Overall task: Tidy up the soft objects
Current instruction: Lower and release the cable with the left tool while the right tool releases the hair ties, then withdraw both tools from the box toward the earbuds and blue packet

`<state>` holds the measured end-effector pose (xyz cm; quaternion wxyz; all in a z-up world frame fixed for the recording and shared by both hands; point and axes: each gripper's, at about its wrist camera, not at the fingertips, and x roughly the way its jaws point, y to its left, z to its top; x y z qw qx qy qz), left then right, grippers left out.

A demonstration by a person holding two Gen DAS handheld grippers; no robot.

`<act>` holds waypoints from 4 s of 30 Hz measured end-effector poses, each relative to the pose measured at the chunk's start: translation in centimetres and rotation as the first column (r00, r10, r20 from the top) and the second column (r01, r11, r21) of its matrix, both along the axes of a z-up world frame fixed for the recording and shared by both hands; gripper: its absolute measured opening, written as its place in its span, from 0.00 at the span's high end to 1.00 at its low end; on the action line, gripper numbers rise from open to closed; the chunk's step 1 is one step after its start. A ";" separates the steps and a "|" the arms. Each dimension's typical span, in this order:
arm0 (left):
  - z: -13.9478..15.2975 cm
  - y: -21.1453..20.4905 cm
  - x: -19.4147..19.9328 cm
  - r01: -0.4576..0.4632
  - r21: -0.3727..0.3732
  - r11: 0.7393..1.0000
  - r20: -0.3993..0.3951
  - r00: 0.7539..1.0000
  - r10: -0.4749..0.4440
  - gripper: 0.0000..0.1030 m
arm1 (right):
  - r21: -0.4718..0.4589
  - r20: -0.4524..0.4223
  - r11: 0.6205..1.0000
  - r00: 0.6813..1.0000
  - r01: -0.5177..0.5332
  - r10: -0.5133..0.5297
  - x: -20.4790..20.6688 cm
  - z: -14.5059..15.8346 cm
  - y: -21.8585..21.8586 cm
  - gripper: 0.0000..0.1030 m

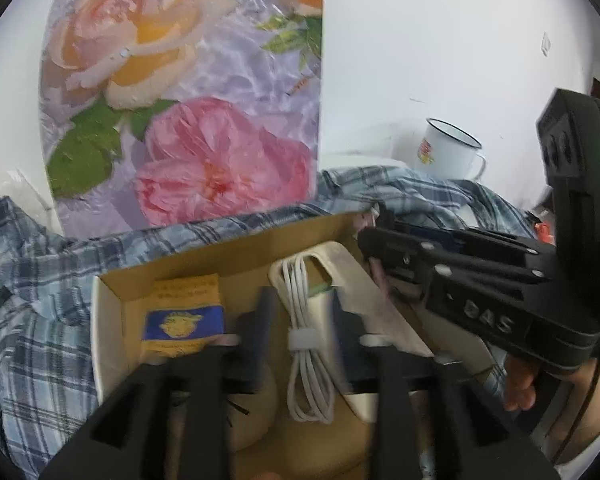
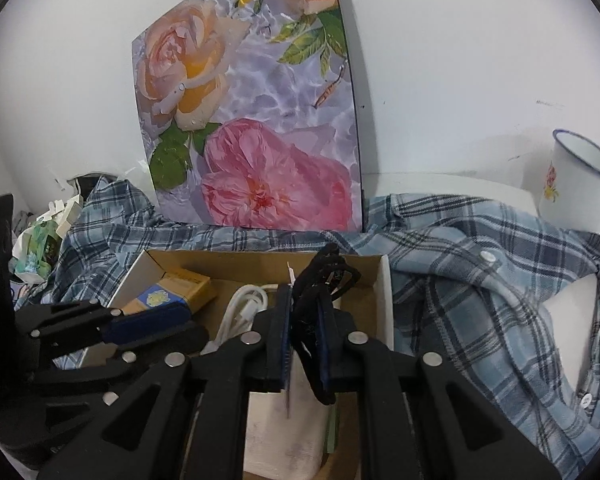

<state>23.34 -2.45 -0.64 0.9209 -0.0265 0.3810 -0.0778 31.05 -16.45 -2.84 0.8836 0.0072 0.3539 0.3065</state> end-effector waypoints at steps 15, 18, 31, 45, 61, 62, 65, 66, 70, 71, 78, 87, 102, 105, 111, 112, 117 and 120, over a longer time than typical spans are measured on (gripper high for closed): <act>0.5 0.2 -0.6 -0.026 0.037 0.999 0.064 0.998 0.024 0.00 | 0.138 0.024 0.990 1.000 -0.009 0.006 -0.8 2.0 -1.1 0.06; 0.5 0.0 -0.6 -0.013 0.035 0.999 0.063 0.998 0.011 0.00 | 0.139 0.022 0.990 1.000 -0.011 0.008 -0.8 2.0 -1.1 0.03; 1.2 0.3 -1.0 -0.019 0.021 1.000 0.070 0.997 0.017 0.00 | 0.118 0.085 0.990 0.994 -0.075 0.066 -2.2 3.3 0.0 0.01; 3.6 1.0 -2.1 -0.047 -0.026 0.999 0.096 0.994 0.049 0.00 | 0.184 0.162 0.981 0.986 -0.061 0.031 -3.9 6.4 -1.3 0.01; 11.4 3.2 -6.0 -0.072 -0.101 0.992 0.237 0.967 0.094 0.00 | 0.166 0.325 0.975 0.942 -0.145 0.085 -8.9 14.1 -2.2 0.00; 11.8 3.0 -6.4 -0.073 -0.094 0.993 0.243 0.966 0.094 0.00 | 0.164 0.331 0.976 0.940 -0.140 0.079 -9.2 14.5 -2.4 0.00; 13.0 2.1 -7.5 -0.071 -0.034 0.997 0.259 0.963 0.077 0.00 | 0.165 0.341 0.974 0.936 -0.154 0.090 -10.3 15.6 -3.3 0.00; 13.4 1.7 -8.0 -0.064 -0.020 0.998 0.267 0.961 0.067 0.00 | 0.154 0.344 0.975 0.934 -0.159 0.098 -10.5 15.9 -3.6 0.00; 14.7 0.9 -9.8 -0.033 -0.026 0.999 0.286 0.957 0.039 0.00 | 0.114 0.382 0.984 0.920 -0.139 0.086 -12.2 17.1 -5.1 0.00; 15.0 0.7 -10.2 -0.029 -0.028 0.999 0.292 0.956 0.036 0.00 | 0.111 0.388 0.984 0.918 -0.140 0.087 -12.7 17.2 -5.6 0.00; 15.0 -1.4 -12.5 0.013 0.005 1.000 0.286 0.958 -0.014 0.00 | 0.082 0.415 0.984 0.903 -0.159 0.111 -16.3 16.7 -7.7 0.00; 12.8 -2.9 -14.3 0.061 0.035 0.998 0.248 0.966 -0.068 0.00 | 0.041 0.411 0.981 0.899 -0.187 0.154 -19.7 13.8 -9.3 0.00; 7.1 -4.0 -15.7 0.125 0.068 0.990 0.176 0.975 -0.135 0.00 | 0.037 0.321 0.982 0.933 -0.185 0.164 -20.8 7.9 -10.4 0.00; 6.0 -3.8 -15.9 0.125 0.070 0.990 0.161 0.978 -0.135 0.00 | 0.032 0.298 0.983 0.940 -0.183 0.166 -20.9 6.8 -10.1 0.00; 4.7 -3.6 -15.9 0.129 0.053 0.990 0.142 0.981 -0.135 0.00 | 0.050 0.271 0.983 0.950 -0.176 0.156 -21.3 5.1 -10.1 0.00; 4.5 -3.7 -15.9 0.134 0.053 0.990 0.139 0.980 -0.140 0.00 | 0.054 0.266 0.983 0.951 -0.177 0.156 -21.2 4.9 -10.1 0.00; 2.8 -4.4 -15.8 0.166 0.066 0.984 0.105 0.979 -0.172 0.00 | 0.041 0.251 0.985 0.956 -0.168 0.153 -20.9 3.7 -9.7 0.00; 1.5 -4.6 -15.3 0.188 0.041 0.981 0.048 0.981 -0.190 0.00 | 0.004 0.243 0.987 0.958 -0.158 0.152 -20.8 2.8 -9.3 0.00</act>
